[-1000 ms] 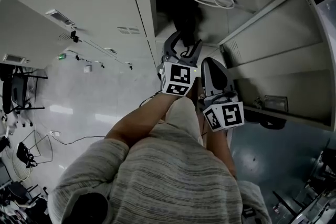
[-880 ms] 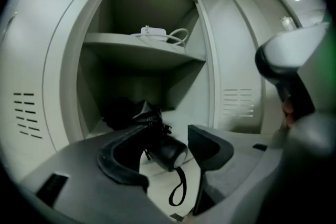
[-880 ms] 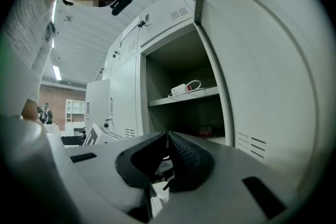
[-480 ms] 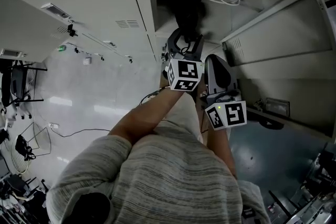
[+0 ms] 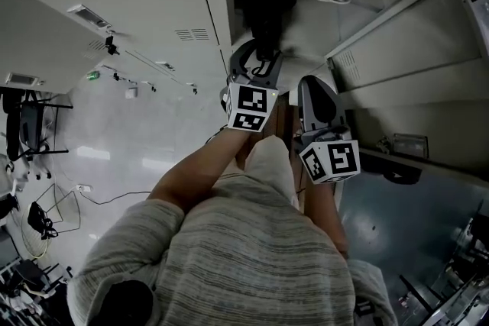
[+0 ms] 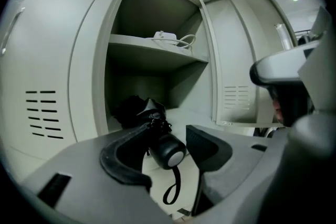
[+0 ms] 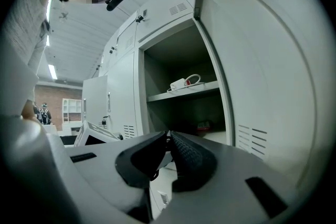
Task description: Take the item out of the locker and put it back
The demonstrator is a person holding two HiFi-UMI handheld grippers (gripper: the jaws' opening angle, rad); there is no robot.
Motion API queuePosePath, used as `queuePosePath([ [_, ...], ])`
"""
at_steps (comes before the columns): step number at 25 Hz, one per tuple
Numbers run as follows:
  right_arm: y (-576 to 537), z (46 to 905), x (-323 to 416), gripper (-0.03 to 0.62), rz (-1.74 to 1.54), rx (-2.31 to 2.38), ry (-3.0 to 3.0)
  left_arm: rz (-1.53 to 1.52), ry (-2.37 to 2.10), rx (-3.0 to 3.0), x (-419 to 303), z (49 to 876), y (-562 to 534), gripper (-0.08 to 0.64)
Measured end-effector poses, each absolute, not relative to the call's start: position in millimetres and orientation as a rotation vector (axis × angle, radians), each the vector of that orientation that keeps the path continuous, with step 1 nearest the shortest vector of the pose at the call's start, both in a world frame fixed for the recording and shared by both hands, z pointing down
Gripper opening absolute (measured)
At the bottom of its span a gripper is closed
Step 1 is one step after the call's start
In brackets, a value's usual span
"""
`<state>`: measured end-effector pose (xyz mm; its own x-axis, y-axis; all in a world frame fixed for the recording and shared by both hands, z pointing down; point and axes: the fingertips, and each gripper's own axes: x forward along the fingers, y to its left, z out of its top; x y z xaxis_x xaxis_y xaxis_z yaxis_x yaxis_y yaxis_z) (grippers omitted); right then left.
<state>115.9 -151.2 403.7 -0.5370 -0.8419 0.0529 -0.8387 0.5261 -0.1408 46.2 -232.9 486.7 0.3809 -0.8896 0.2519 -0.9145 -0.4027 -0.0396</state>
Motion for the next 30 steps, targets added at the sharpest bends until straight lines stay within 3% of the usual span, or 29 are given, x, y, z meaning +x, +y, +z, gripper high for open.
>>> queuePosePath([
  [4,-160.6,410.3,99.6,0.034,-0.26,-1.483,2.745,0.288,-1.553,2.613,46.7,477.0,-222.0,0.251],
  [7,-167.8,414.3,85.1,0.134,-0.253,-1.468,2.771,0.251,-1.507,2.674,36.9,470.9,-206.8,0.258],
  [15,-181.3,443.2,56.2,0.222,-0.242,-1.546,2.8,0.172,-1.386,2.736,-12.4,458.5,-166.2,0.25],
  [25,-226.1,486.8,39.6,0.249,-0.266,-1.767,2.799,0.141,-1.347,2.732,-57.3,451.3,-134.9,0.059],
  [30,-238.1,501.4,31.0,0.25,-0.333,-1.824,2.841,0.105,-1.324,2.73,-61.5,447.8,-129.3,0.041],
])
